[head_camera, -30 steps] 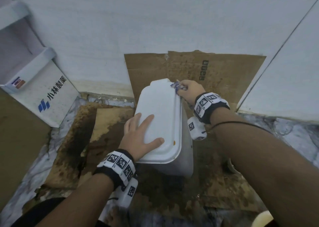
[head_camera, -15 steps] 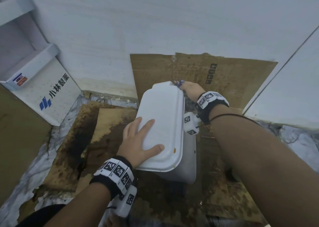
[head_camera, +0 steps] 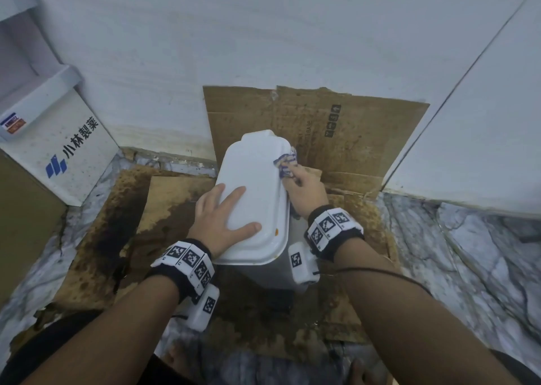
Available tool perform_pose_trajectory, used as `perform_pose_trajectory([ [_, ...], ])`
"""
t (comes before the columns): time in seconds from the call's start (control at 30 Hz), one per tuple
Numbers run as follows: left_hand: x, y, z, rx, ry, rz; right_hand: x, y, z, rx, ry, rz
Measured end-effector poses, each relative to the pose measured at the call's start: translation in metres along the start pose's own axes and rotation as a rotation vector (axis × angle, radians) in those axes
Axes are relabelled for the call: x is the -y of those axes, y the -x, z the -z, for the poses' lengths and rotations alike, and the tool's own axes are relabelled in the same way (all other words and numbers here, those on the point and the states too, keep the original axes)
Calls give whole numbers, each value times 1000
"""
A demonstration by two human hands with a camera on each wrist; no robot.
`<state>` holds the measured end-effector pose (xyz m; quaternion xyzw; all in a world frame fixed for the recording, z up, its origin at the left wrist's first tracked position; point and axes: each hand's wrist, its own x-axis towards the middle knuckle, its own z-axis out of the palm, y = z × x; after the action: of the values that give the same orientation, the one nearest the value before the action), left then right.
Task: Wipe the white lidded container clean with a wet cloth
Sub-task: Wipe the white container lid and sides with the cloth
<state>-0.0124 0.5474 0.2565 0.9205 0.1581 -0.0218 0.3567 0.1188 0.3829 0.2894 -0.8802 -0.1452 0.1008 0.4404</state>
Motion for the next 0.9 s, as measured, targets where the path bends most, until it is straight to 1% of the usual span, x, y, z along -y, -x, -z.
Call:
perform_pose_trajectory([
  [0.13,-6,1,-2,-6,-10,9,0,40,-1,-25,-54,-16],
  [0.27,-9,2,-5,-16,-19,17,6,77,0,-47,-93,4],
  [0.53,-15,5,-8,-31,-27,-2,1,135,-2,-84,-172,-44],
  [0.67,-18,7,-9,-39,-33,-7,-2,152,-9,-143,-97,15],
  [0.77,-19,8,-9,-39,-25,-11,-4,161,-17,-162,17,113],
  [0.83,-20,8,-10,-40,-31,-17,-4,165,-17,-146,93,171],
  [0.9,-21,8,-11,-38,-48,-24,-2,167,-10,-73,167,177],
])
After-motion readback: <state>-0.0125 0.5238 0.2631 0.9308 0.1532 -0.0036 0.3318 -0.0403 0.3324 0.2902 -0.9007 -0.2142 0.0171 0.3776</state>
